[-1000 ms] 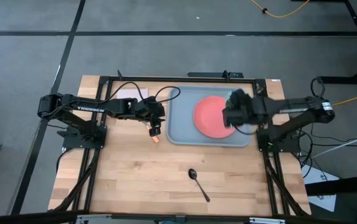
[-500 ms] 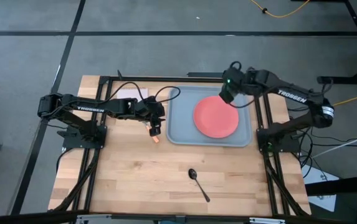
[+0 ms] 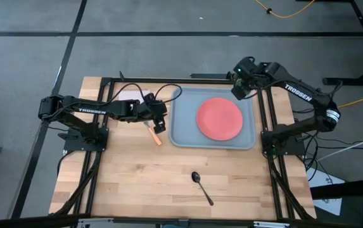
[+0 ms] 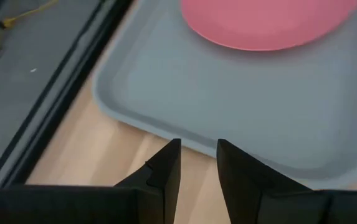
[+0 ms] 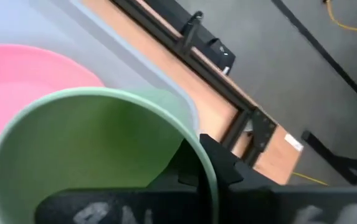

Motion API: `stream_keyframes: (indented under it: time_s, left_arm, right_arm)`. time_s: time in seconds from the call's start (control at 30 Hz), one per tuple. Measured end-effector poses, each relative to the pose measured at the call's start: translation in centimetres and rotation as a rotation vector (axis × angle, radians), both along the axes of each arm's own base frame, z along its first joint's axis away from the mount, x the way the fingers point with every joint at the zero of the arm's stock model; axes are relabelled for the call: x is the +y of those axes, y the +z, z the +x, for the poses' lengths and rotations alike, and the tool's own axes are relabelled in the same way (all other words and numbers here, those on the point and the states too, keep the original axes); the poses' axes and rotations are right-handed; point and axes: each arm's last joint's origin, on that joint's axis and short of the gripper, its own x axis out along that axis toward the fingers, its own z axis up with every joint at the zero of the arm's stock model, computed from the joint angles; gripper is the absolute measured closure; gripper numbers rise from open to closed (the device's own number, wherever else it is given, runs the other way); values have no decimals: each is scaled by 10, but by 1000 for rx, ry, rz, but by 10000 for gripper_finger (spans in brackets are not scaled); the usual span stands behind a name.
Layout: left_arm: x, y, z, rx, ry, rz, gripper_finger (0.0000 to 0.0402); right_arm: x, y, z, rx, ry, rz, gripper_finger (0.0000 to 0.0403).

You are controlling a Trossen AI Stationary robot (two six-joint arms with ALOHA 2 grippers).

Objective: Pick and place plate/cup/fork/spoon on tray
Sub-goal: Put the green cup beside the pink plate on the gray serving tray

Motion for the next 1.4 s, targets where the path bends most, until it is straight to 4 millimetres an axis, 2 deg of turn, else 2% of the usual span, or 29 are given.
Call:
stream_keyframes:
  time_s: [0.1, 0.33, 0.5, 0.6, 0.73, 0.97, 1.17, 1.4]
  left_arm:
    - [1, 0, 0, -4, 26, 8, 305]
    - [1, 0, 0, -4, 27, 7, 305]
    - [1, 0, 0, -6, 30, 5, 305]
    - [1, 0, 0, -6, 30, 5, 305]
    - [1, 0, 0, -5, 30, 5, 305]
    - [1, 0, 0, -6, 30, 5, 305]
    - [1, 0, 0, -6, 30, 5, 305]
    - [1, 0, 0, -6, 30, 5, 305]
  right_arm:
    - [-8, -2, -6, 9, -4, 7, 401]
    - [-31, -30, -13, -61, 47, 45, 401]
    - [-41, -35, -22, -134, 31, 87, 401]
    - [-42, -46, -28, -130, 19, 124, 401]
    - [-42, -70, -37, -96, -29, 168, 401]
    - [-45, -109, -43, -129, -68, 128, 401]
    - [-42, -121, -49, -98, -79, 153, 395]
    - [-39, -122, -50, -101, -76, 189, 384]
